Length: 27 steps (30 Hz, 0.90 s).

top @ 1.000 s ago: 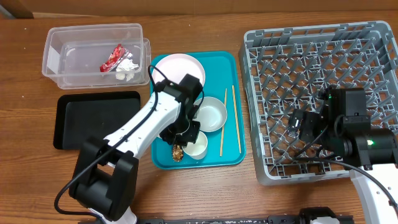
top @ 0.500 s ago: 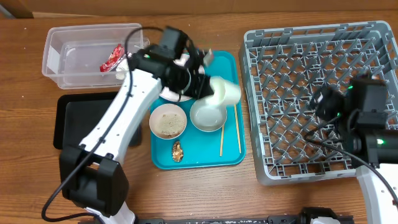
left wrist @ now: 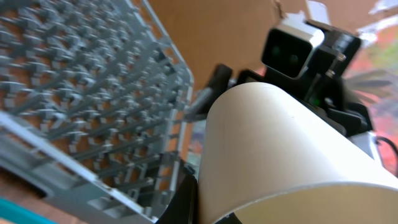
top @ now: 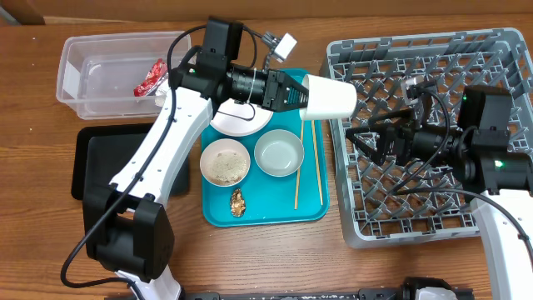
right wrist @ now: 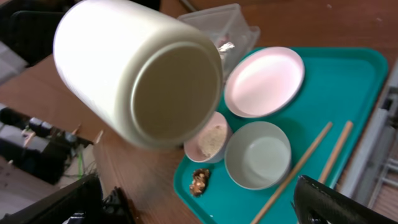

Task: Sort waste into correct bins and load items into the dishwasher
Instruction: 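Lift the white cup toward the rack and grasp it with the right gripper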

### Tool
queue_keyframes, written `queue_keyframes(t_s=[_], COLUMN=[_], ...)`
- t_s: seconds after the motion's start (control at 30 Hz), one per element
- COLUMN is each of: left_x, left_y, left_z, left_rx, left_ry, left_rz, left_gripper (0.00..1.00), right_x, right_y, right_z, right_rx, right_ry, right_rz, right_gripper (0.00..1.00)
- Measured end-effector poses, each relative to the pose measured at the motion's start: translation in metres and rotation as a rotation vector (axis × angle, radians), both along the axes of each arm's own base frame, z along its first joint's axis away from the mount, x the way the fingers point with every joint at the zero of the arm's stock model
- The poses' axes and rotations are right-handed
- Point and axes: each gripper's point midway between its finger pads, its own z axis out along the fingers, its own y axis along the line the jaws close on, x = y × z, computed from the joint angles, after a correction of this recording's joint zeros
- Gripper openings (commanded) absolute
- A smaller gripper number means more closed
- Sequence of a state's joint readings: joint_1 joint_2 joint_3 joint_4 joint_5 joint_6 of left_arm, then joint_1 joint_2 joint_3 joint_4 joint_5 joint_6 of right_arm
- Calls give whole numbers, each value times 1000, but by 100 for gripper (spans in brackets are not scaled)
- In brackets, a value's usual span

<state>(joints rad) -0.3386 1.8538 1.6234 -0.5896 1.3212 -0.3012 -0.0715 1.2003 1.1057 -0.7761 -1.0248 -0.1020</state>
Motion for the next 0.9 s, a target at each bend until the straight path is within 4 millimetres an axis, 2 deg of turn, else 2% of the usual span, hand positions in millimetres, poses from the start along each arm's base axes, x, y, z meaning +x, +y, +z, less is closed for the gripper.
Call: queue_keyframes(t_s=[0.47, 0.63, 0.8, 0.9], left_x=[-40, -44, -44, -42], left_y=[-34, -38, -38, -39], left_z=[7, 7, 8, 9], left_rx=[-35, -36, -38, -43], left_ry=[24, 26, 20, 14], left_rz=[-141, -154, -154, -153], left_gripper=[4, 4, 4, 4], right_x=[-2, -8, -13, -15], right_y=[13, 17, 19, 19], right_z=[36, 46, 47, 47], right_rx=[92, 133, 154, 163], right_ry=[-204, -244, -225, -212], right_rz=[140, 194, 212, 217], right_gripper=[98, 95, 95, 91])
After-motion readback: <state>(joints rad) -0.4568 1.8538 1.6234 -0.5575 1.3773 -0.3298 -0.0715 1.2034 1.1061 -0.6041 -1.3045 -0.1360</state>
